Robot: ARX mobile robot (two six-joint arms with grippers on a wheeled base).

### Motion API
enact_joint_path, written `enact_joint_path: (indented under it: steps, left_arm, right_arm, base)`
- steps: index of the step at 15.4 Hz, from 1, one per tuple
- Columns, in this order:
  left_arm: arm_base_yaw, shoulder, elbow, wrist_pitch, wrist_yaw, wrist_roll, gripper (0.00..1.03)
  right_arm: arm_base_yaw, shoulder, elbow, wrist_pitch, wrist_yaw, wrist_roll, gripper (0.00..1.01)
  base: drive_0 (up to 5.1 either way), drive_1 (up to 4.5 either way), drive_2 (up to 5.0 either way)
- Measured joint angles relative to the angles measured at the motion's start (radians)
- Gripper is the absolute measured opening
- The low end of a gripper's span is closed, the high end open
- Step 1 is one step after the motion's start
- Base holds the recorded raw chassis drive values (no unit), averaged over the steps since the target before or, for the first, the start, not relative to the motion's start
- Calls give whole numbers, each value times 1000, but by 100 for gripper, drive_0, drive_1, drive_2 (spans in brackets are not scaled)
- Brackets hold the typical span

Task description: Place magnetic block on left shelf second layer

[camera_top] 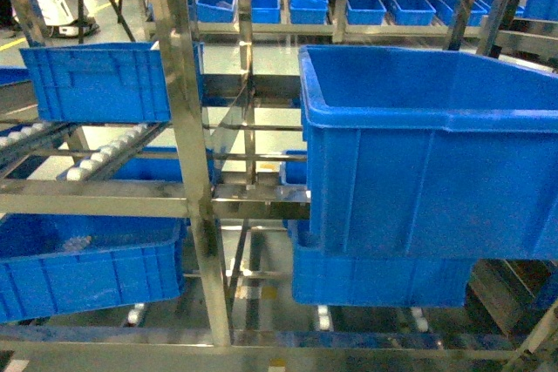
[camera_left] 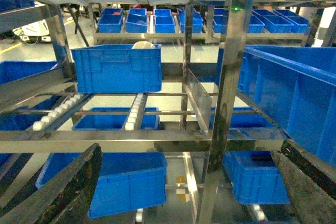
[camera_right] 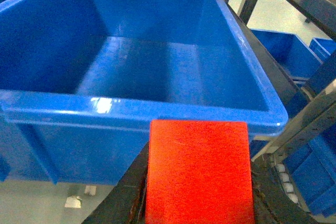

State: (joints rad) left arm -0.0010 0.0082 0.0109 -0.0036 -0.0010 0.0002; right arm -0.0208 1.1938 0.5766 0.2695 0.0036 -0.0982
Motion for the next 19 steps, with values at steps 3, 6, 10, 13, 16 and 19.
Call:
enact_joint_path:
  steps: [3, 6, 10, 13, 16, 19]
  left_arm:
    - [0, 0, 0, -1, 1, 0, 98]
    - [0, 0, 0, -1, 0, 0, 98]
    - [0, 0, 0, 1, -1, 0, 98]
    - [0, 0, 0, 0, 0, 0, 98]
    - [0, 0, 0, -3, 0, 0, 98]
    - [0, 0, 0, -1, 0, 0, 98]
  right_arm:
    - [0, 0, 0, 0, 0, 0, 34]
    - [0, 1, 0, -1, 0, 0, 34]
    - [0, 2, 0, -2, 0, 0, 34]
    - [0, 0, 0, 3, 0, 0, 34]
    - [0, 4, 0, 0, 0, 0, 34]
    - [0, 2, 0, 0, 0, 0, 34]
  base:
    - [10, 444, -423]
    - [6, 439, -428]
    - [-1, 432, -434]
    - [4, 437, -430]
    - [2, 67, -64]
    - [0, 0, 0]
